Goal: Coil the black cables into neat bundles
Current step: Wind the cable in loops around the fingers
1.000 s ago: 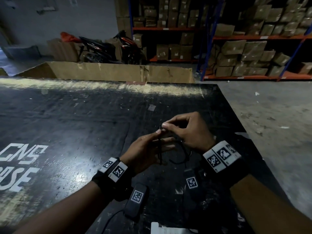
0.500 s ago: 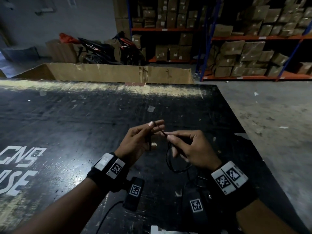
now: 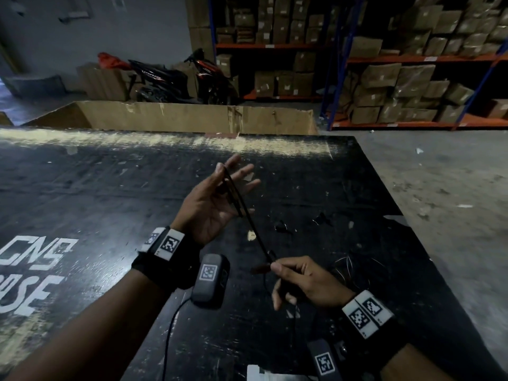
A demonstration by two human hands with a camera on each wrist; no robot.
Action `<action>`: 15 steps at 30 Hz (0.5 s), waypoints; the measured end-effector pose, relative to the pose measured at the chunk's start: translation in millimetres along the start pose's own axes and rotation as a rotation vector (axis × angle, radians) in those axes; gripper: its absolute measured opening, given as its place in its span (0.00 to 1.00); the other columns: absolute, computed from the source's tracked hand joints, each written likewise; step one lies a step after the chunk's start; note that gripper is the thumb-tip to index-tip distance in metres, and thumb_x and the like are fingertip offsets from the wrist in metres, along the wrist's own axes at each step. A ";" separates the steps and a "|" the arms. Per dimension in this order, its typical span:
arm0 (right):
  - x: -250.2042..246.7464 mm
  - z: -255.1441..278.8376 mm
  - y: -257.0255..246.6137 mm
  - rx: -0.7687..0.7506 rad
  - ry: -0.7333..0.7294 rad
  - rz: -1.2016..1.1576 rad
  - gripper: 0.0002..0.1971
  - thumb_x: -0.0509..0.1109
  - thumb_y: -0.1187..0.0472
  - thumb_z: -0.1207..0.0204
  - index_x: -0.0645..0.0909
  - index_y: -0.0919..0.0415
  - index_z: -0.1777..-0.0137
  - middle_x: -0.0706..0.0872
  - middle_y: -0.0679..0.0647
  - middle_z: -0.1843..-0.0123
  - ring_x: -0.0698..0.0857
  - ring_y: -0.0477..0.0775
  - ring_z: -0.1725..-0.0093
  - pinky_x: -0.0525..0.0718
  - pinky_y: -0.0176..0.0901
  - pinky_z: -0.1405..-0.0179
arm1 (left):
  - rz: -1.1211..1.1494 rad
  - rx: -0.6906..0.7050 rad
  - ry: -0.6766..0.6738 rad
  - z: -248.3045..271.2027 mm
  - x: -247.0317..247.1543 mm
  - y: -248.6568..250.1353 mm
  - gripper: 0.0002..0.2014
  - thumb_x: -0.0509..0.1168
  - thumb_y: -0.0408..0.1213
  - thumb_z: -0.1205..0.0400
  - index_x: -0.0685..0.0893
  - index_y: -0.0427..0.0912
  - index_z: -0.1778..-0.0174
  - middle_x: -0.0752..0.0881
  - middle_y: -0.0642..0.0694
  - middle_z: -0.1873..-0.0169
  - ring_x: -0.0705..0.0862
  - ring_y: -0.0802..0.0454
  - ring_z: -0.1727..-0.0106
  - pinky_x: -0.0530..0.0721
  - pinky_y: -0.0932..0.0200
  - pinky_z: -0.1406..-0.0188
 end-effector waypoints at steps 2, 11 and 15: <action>-1.8 0.7 11.0 0.045 0.002 -0.004 0.19 0.60 0.53 0.14 0.87 0.60 0.33 0.86 0.65 0.69 0.82 0.43 0.76 0.71 0.37 0.74 | 0.045 0.028 -0.017 -2.8 -0.6 11.1 0.20 0.55 0.51 0.11 0.83 0.55 0.27 0.80 0.43 0.20 0.78 0.35 0.19 0.63 0.09 0.27; -38.3 -13.8 38.1 0.108 0.364 0.178 0.19 0.63 0.55 0.13 0.90 0.66 0.53 0.78 0.51 0.80 0.71 0.43 0.84 0.67 0.36 0.79 | 0.196 0.039 -0.279 11.4 22.9 22.4 0.19 0.56 0.50 0.13 0.88 0.53 0.34 0.84 0.41 0.24 0.76 0.30 0.19 0.71 0.11 0.33; -61.9 -18.1 26.4 0.042 0.507 0.079 0.10 0.71 0.65 0.19 0.91 0.72 0.52 0.83 0.60 0.72 0.78 0.45 0.76 0.72 0.32 0.77 | 0.241 -0.060 -0.418 20.7 28.4 14.1 0.19 0.57 0.49 0.11 0.86 0.50 0.29 0.80 0.37 0.20 0.70 0.27 0.16 0.65 0.10 0.29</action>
Point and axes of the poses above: each hand's wrist, its own z-axis away from the middle knuckle, its own x-axis out of the palm, y = z × x, the point moved 4 cm from there along -z, towards the middle knuckle
